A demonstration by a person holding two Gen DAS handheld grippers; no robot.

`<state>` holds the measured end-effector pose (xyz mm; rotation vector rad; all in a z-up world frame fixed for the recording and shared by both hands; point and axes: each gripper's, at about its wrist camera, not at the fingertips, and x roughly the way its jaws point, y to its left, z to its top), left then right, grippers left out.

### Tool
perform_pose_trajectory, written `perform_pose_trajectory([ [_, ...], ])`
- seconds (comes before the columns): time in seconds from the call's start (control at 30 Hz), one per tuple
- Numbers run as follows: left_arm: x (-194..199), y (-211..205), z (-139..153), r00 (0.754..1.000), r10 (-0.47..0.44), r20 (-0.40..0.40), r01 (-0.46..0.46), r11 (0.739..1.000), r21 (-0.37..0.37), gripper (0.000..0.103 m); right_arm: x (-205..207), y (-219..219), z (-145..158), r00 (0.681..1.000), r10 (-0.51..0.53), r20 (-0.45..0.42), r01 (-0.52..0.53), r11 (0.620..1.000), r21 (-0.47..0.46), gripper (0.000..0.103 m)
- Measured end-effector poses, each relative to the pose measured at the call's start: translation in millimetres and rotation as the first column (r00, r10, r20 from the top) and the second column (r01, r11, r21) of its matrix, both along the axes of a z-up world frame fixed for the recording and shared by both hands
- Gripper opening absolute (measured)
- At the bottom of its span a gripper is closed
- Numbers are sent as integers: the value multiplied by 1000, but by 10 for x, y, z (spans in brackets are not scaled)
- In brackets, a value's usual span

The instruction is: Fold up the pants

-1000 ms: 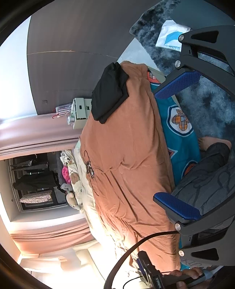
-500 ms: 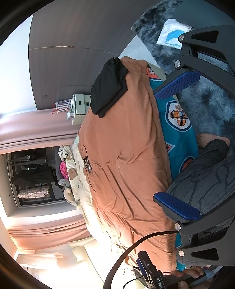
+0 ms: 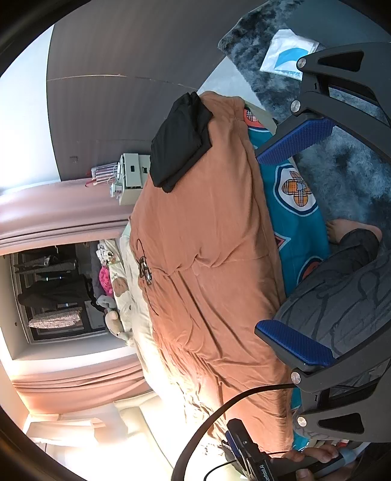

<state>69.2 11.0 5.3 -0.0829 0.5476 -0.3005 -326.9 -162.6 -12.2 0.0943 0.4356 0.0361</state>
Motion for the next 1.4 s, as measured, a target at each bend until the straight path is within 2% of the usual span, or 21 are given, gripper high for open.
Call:
perform_pose_trajectory([
  [0.77, -42, -60, 76, 1000, -6, 10, 5, 1000, 7, 103, -25, -2, 14, 1000, -11, 2, 11, 1000, -3, 103],
  [1.4, -115, -16, 128, 999, 26, 36, -25, 1000, -5, 103, -18, -66, 9, 1000, -6, 6, 6, 1000, -3, 103],
])
